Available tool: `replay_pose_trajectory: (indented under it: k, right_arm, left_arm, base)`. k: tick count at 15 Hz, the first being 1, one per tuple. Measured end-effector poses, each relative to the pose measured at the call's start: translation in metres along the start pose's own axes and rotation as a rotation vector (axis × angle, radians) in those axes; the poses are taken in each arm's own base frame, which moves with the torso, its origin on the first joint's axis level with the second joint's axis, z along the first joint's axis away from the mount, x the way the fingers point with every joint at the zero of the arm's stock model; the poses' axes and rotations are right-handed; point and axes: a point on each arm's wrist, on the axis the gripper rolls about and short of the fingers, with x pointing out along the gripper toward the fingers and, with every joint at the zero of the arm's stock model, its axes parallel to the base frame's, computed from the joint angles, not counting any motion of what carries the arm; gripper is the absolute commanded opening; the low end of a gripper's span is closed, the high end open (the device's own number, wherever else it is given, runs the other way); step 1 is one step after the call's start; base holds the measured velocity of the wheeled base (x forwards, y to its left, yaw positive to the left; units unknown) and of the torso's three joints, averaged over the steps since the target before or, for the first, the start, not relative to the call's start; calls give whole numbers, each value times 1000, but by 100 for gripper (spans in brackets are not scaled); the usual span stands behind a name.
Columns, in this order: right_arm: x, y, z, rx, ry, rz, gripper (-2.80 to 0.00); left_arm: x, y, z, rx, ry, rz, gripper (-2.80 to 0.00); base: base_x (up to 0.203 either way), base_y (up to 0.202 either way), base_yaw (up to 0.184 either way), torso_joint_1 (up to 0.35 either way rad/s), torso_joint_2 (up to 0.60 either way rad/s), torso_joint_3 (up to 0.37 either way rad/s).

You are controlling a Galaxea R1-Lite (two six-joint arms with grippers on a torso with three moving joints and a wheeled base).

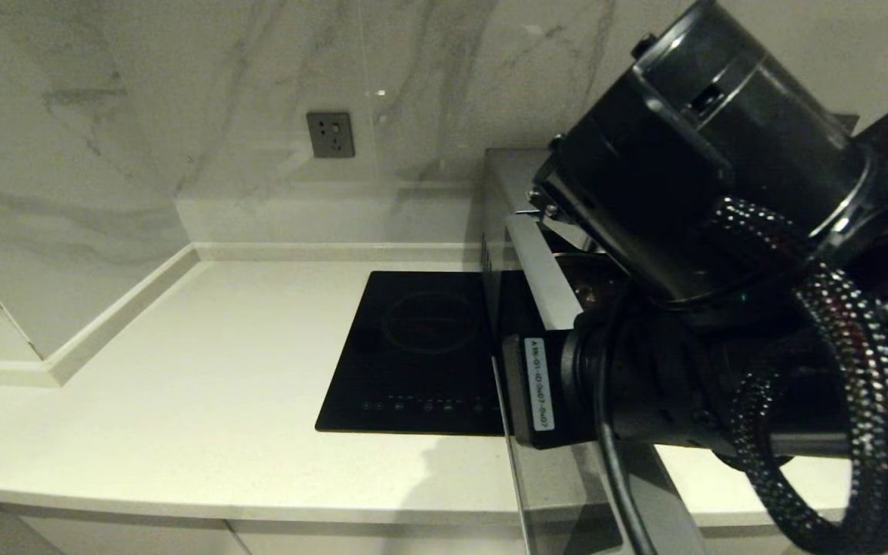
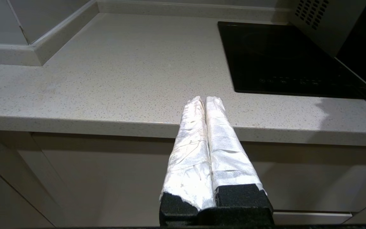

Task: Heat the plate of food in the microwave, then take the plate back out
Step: Close the microwave oven

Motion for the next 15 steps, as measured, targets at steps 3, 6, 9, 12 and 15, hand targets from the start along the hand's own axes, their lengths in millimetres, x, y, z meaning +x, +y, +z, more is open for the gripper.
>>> replay_pose_trajectory:
  k: [3, 6, 9, 12, 15]
  right_arm:
    - [-6, -26, 1, 56, 2, -69, -280]
    - [-16, -60, 4, 130, -18, -134, -280]
    - [-24, -93, 1, 193, -26, -205, -280]
    - [-25, -126, 1, 300, -38, -300, -280]
    - [-25, -161, 11, 468, -113, -396, -280]
  left_arm:
    - [0, 0, 0, 0, 0, 0, -280]
    - [0, 0, 0, 0, 0, 0, -280]
    - [0, 0, 0, 0, 0, 0, -280]
    - [0, 0, 0, 0, 0, 0, -280]
    - [0, 0, 0, 0, 0, 0, -280]
  base:
    - [0, 0, 0, 0, 0, 0]
    - [0, 0, 0, 0, 0, 0]
    - [0, 0, 0, 0, 0, 0]
    - [0, 0, 0, 0, 0, 0]
    - [0, 0, 0, 0, 0, 0]
